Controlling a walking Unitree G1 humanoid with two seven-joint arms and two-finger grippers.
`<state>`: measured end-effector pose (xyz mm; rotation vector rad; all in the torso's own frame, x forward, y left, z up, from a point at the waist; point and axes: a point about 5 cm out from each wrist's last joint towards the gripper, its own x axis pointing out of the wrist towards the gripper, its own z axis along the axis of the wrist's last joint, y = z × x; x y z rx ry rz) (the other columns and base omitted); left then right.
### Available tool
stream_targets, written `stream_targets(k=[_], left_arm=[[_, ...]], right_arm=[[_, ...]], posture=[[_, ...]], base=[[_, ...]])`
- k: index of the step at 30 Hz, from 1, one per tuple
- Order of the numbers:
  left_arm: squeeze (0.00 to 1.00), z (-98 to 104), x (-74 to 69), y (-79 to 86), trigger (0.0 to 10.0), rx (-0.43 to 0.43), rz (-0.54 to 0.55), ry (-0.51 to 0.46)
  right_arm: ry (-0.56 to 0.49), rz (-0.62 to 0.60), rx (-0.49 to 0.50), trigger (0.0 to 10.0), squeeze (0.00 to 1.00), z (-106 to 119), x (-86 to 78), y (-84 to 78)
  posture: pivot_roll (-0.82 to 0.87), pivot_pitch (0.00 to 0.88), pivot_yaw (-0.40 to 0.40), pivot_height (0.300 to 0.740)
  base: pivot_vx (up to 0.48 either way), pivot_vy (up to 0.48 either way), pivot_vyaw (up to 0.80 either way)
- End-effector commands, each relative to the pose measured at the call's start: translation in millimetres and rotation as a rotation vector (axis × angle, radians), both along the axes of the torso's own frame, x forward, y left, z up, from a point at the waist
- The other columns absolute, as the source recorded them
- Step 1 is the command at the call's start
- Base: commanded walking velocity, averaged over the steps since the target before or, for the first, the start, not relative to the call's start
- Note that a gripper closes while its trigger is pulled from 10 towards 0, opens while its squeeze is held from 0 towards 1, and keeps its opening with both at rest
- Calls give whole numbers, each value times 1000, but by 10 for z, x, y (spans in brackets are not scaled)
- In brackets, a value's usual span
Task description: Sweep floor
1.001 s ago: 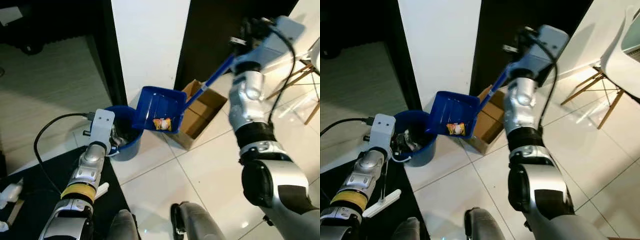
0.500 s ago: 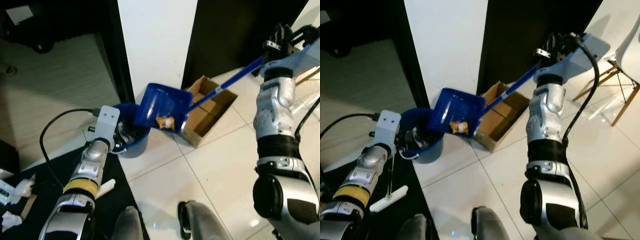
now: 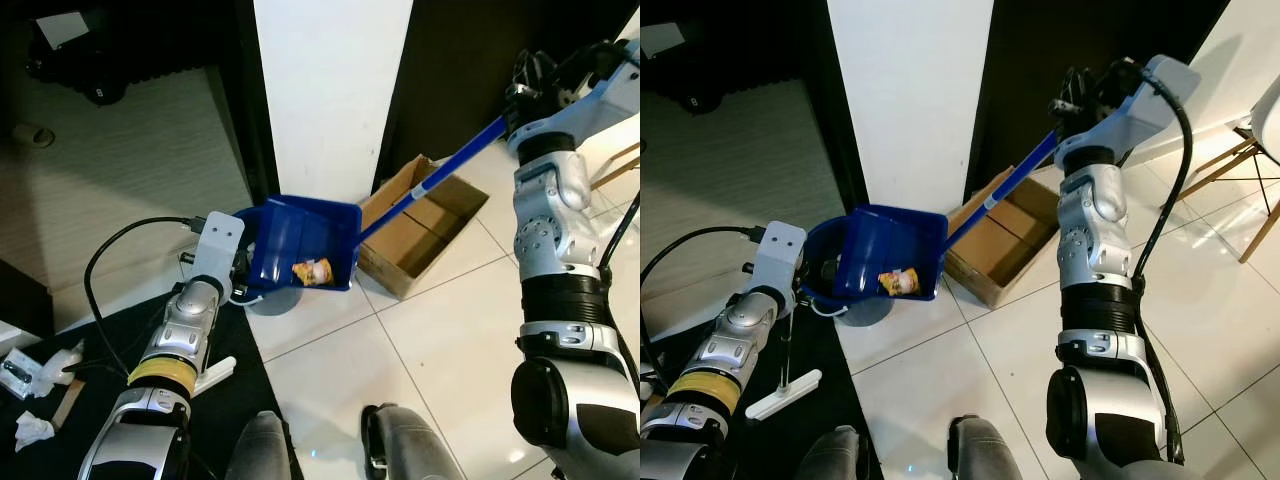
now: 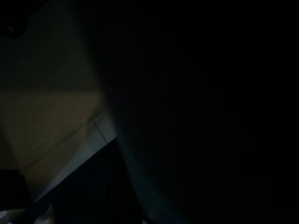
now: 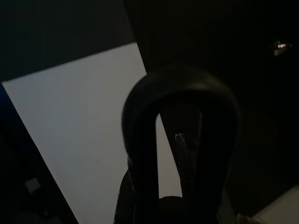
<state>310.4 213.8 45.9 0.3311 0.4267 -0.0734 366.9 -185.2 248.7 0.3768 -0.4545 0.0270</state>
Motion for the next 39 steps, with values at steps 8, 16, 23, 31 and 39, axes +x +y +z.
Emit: stream_targets(k=[8,16,23,31,39], left_arm=[[0,-66,-40,-66,10000,-38,7,15],[0,-73,-45,-101,10000,-55,20,3],[0,-123,-116,-48,10000,-60,50,7],[0,-135,-132,-38,10000,-59,59,10],[0,-108,-106,-48,10000,-60,52,0]], right_arm=[[-165,158,58,0,0,243,32,575],[-288,218,-175,7529,0,380,38,1173],[-331,100,-297,10000,0,444,39,1423],[-347,22,-365,10000,0,307,-2,1618],[-442,-149,-389,10000,0,424,-115,1828]], posture=[[-24,61,-64,740],[-18,69,-100,740],[-19,72,-120,740],[-23,74,-118,740],[-27,77,-113,740]], base=[[0,0,0],[0,0,0],[0,0,0],[0,0,0],[0,0,0]])
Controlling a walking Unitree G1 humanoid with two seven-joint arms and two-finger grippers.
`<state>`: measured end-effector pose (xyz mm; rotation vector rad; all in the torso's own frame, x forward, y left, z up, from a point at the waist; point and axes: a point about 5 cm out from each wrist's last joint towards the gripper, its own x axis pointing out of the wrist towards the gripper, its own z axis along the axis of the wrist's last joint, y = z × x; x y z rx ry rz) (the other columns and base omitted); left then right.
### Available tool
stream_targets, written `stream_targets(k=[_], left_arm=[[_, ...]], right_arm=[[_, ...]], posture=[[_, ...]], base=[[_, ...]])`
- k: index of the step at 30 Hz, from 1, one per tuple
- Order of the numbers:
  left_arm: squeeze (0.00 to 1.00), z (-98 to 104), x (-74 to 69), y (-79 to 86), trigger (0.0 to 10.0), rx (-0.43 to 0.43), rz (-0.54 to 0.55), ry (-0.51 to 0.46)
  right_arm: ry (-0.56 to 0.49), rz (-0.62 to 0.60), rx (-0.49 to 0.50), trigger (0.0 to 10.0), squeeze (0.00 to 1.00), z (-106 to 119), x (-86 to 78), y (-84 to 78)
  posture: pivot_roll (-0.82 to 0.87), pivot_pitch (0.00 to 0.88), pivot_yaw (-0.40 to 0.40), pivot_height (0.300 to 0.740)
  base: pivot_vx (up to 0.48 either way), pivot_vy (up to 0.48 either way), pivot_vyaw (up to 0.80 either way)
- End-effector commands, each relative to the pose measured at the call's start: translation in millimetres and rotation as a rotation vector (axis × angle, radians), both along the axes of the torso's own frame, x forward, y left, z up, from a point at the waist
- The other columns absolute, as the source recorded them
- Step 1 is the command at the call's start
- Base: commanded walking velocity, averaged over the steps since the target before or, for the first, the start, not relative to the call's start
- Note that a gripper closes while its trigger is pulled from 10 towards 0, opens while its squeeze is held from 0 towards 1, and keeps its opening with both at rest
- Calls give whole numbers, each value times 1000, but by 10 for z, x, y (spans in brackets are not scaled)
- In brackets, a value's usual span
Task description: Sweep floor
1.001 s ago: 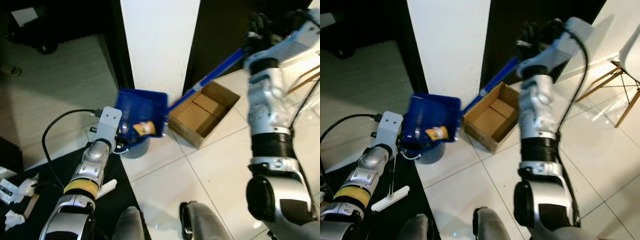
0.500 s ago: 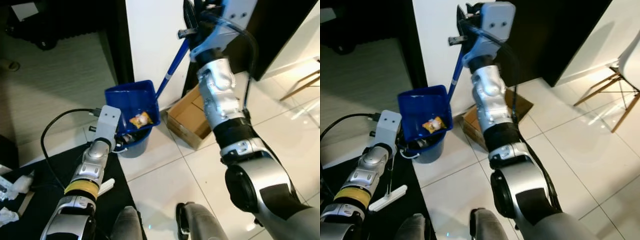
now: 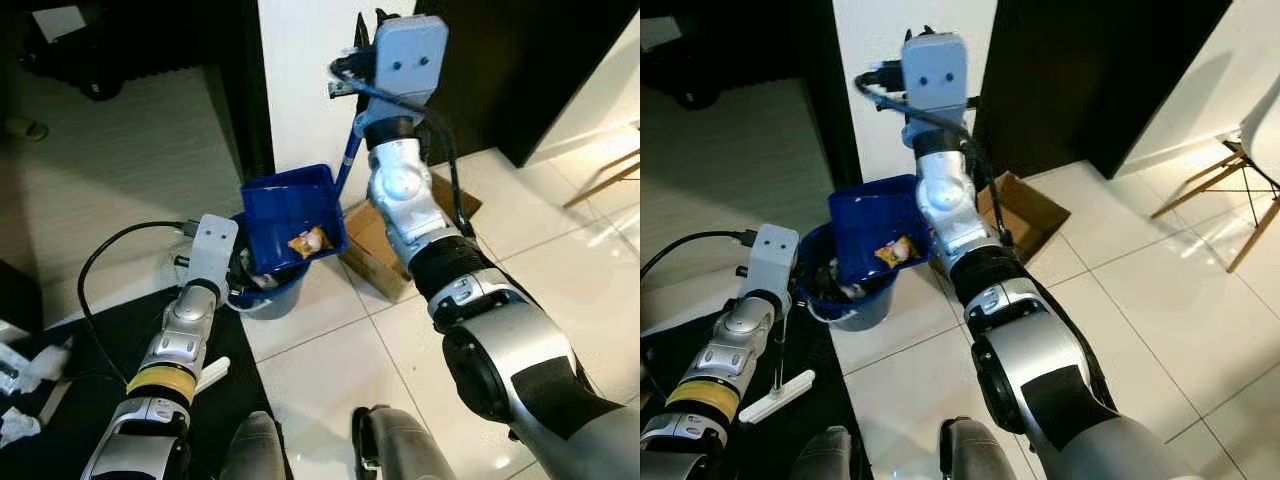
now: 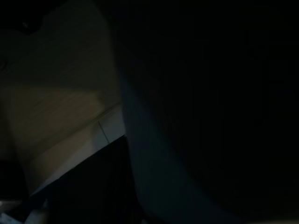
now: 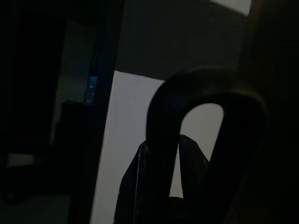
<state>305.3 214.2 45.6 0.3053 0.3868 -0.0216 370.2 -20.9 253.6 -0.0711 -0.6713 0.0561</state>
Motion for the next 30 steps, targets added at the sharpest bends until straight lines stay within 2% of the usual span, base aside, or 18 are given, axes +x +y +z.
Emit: stream_targets(k=[1,2,6,10,24,30], left_arm=[[0,-103,-54,-55,10000,-46,1,44],[0,-103,-54,-55,10000,-46,1,44],[0,-99,-51,-71,10000,-50,1,39],[0,-111,-71,-69,10000,-54,8,39],[0,-121,-91,-53,10000,-57,17,41],[0,-115,-78,-73,10000,-60,14,40]], right_arm=[[-241,11,23,10000,0,391,-168,221],[-241,11,23,10000,0,391,-168,221],[-316,13,11,10000,0,438,-274,407],[-340,23,0,10000,0,411,-336,522],[-387,37,29,10000,0,410,-444,665],[-472,139,24,10000,0,450,-632,861]], posture=[[-27,77,-113,740],[-27,77,-113,740],[-26,75,-121,740],[-25,76,-129,740],[-25,78,-132,740],[-27,79,-133,740]], base=[[0,0,0],[0,0,0],[0,0,0],[0,0,0],[0,0,0],[0,0,0]])
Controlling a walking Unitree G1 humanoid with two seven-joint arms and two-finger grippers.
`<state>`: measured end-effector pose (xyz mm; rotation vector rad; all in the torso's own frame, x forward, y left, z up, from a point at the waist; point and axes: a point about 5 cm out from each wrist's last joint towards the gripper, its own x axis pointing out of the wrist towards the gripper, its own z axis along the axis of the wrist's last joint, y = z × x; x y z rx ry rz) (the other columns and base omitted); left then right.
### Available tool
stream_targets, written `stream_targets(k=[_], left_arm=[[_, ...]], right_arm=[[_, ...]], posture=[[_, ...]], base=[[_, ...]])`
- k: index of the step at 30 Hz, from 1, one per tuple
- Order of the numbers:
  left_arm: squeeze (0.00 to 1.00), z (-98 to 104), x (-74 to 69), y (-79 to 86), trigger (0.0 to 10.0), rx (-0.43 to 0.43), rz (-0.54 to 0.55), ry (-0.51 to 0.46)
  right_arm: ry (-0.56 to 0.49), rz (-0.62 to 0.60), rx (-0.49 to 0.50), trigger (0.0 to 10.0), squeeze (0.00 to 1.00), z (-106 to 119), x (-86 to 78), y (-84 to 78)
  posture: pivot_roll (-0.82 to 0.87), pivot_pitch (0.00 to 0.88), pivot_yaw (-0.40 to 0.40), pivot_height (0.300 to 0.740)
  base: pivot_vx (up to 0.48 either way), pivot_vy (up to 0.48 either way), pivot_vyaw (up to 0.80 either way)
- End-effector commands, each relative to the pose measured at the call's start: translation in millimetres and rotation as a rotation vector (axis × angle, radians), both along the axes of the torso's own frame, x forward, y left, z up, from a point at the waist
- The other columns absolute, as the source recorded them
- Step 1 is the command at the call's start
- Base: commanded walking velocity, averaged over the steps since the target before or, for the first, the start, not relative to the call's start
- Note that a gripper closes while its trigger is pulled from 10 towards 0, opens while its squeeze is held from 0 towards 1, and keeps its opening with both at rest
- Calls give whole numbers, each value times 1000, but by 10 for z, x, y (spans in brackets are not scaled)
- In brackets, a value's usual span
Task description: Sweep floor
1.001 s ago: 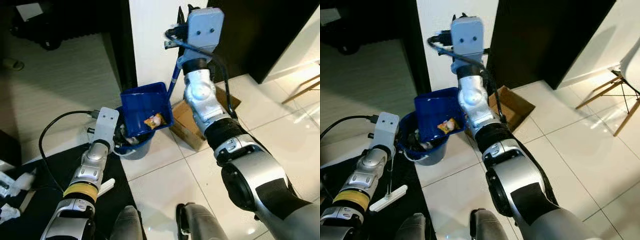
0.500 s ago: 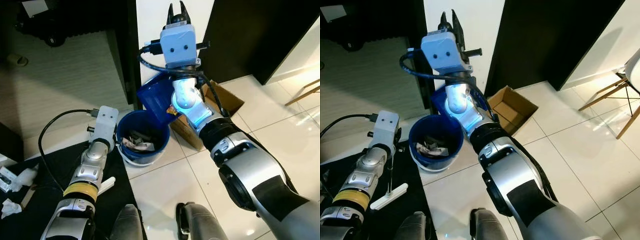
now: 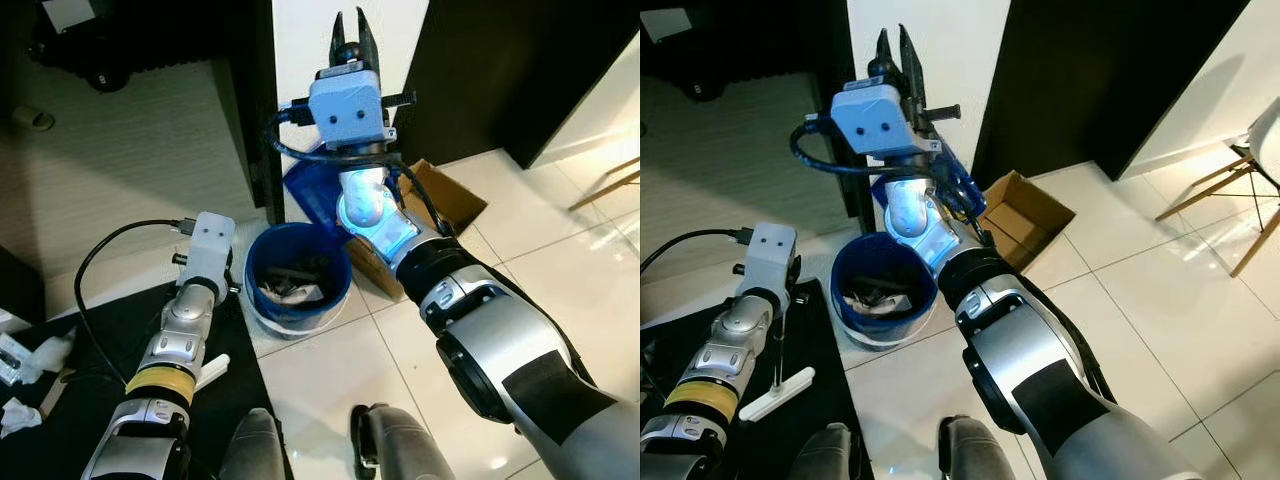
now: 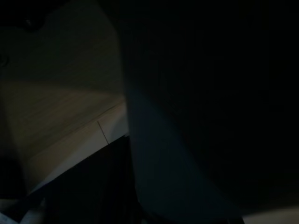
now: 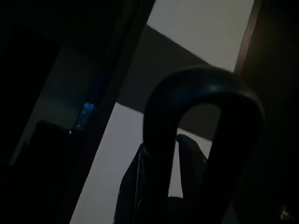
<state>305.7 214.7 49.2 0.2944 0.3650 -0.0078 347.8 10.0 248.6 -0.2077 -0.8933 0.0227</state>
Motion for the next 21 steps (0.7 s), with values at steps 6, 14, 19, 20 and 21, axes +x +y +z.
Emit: stream_targets(k=[6,14,19,20,21], left_arm=[[0,-154,-90,-54,10000,-49,7,64],[0,-159,-101,-46,10000,-50,13,64],[0,-163,-105,-46,10000,-50,13,64],[0,-162,-105,-44,10000,-49,14,64],[0,-162,-105,-44,10000,-49,14,64]], right_arm=[[-283,311,90,10000,0,564,-543,687],[-315,369,89,10000,0,606,-660,807],[-319,369,111,10000,0,686,-655,805],[-301,357,129,10000,0,709,-616,774],[-301,357,129,10000,0,709,-616,774]], posture=[[-28,78,-137,740],[-25,75,-141,740],[-23,73,-143,740],[-20,74,-143,740],[-20,74,-143,740]], base=[[0,0,0],[0,0,0],[0,0,0],[0,0,0],[0,0,0]])
